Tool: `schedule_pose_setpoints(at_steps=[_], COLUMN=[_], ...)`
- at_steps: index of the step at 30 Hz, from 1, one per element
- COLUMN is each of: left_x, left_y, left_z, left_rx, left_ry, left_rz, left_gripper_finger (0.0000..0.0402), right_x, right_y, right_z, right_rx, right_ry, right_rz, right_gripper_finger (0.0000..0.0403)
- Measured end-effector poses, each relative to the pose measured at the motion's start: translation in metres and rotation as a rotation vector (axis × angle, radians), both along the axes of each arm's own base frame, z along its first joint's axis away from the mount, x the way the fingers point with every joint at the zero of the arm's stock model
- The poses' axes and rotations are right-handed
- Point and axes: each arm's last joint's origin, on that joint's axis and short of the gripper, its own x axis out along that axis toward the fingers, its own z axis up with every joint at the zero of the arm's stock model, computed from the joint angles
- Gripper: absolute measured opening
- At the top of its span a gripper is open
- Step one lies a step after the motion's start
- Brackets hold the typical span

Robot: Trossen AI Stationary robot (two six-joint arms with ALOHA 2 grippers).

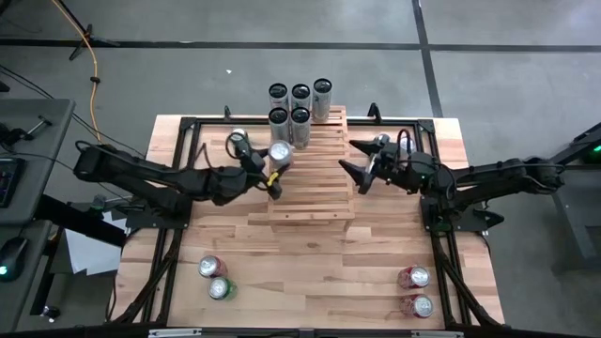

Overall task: Place canned beverage on shelf
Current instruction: Put the left white and pink soda can on the shelf

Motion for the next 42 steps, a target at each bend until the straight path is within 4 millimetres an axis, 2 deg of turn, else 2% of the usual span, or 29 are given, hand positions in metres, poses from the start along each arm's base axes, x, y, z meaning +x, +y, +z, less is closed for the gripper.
schedule_pose_setpoints(at_steps=[4, 9, 14, 21, 29, 37, 40, 42], left_x=[0.013, 0.023, 0.025, 0.026, 0.028, 0.028, 0.028, 0.028], left_y=[-0.001, 0.000, -0.001, -0.009, -0.018, -0.019, -0.019, -0.019], left_z=[-0.013, -0.023, -0.026, -0.022, -0.018, -0.017, -0.017, -0.017], left_rx=[0.030, 0.096, 0.124, 0.145, 0.167, 0.176, 0.176, 0.176], left_ry=[0.028, 0.052, 0.069, 0.054, 0.037, 0.040, 0.040, 0.039], left_rz=[0.015, 0.097, 0.141, 0.081, -0.032, -0.055, -0.050, -0.050], left_gripper_finger=[0.0271, 0.0271, 0.0271, 0.0272, 0.0273, 0.0273, 0.0273, 0.0273], right_x=[0.016, 0.052, 0.084, 0.118, 0.138, 0.142, 0.142, 0.141], right_y=[0.004, 0.015, 0.021, 0.022, 0.025, 0.024, 0.026, 0.027], right_z=[0.005, 0.016, 0.019, 0.018, 0.014, 0.010, 0.011, 0.011], right_rx=[-0.007, -0.108, -0.141, -0.162, -0.198, -0.234, -0.244, -0.246], right_ry=[0.054, 0.167, 0.210, 0.254, 0.291, 0.319, 0.320, 0.318], right_rz=[0.038, 0.078, 0.042, -0.017, -0.020, -0.049, -0.062, -0.079], right_gripper_finger=[0.0374, 0.0374, 0.0374, 0.0374, 0.0374, 0.0373, 0.0362, 0.0341])
